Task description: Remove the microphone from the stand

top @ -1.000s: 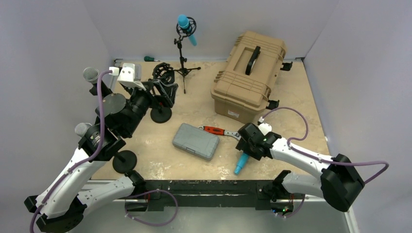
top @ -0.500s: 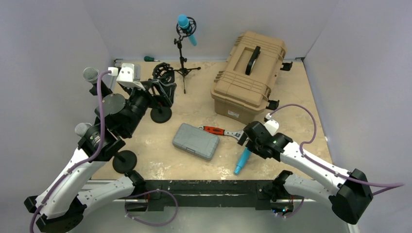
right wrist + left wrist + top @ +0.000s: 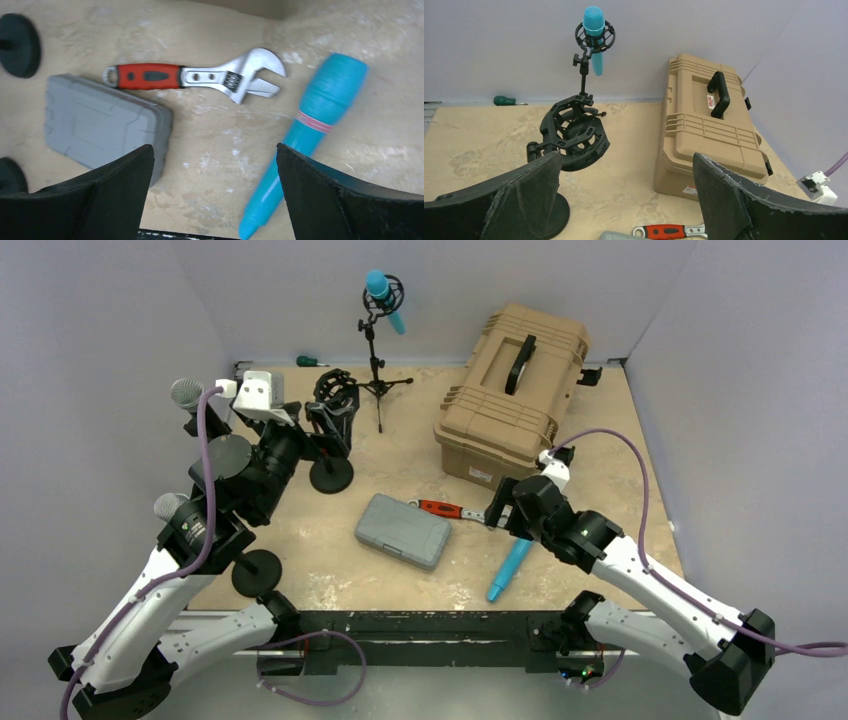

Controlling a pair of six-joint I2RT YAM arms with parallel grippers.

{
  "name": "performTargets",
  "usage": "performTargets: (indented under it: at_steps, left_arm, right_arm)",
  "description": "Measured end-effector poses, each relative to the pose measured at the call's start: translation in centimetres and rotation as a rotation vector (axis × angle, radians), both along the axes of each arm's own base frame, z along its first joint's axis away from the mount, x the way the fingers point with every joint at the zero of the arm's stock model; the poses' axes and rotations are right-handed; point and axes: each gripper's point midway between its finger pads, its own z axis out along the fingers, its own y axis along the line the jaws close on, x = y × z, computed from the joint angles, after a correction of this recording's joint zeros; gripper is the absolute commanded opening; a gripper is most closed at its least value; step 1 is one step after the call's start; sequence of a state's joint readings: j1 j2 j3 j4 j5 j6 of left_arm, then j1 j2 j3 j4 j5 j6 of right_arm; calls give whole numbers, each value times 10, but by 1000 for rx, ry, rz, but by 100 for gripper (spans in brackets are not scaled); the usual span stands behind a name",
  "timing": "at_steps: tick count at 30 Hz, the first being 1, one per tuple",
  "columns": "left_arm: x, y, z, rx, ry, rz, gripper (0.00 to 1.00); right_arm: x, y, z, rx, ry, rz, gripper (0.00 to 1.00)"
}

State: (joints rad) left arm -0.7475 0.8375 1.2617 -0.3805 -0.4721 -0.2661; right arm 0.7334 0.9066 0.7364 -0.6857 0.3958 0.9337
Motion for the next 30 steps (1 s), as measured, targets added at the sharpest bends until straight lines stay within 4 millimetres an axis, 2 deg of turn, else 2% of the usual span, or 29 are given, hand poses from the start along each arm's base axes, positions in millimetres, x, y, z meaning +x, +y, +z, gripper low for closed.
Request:
performTargets:
  at_steps: [5, 14, 17, 21, 30]
  left_arm:
    - [2, 7, 2, 29, -15, 35, 100]
    - [1, 24, 9, 60, -58, 98, 100]
    - [1, 27, 11, 66, -69, 110, 100]
    - [2, 30, 13, 75, -79, 131, 100]
    - [14, 25, 2, 125, -51, 150, 100]
  right_arm:
    - [10, 41, 33, 117, -120, 209, 88]
    - [35, 148, 113, 353, -293, 491, 87]
    - [44, 173, 133, 417, -335, 538, 87]
    - [50, 186, 146, 463, -370, 555, 87]
    - [52, 189, 163, 490, -405, 555, 87]
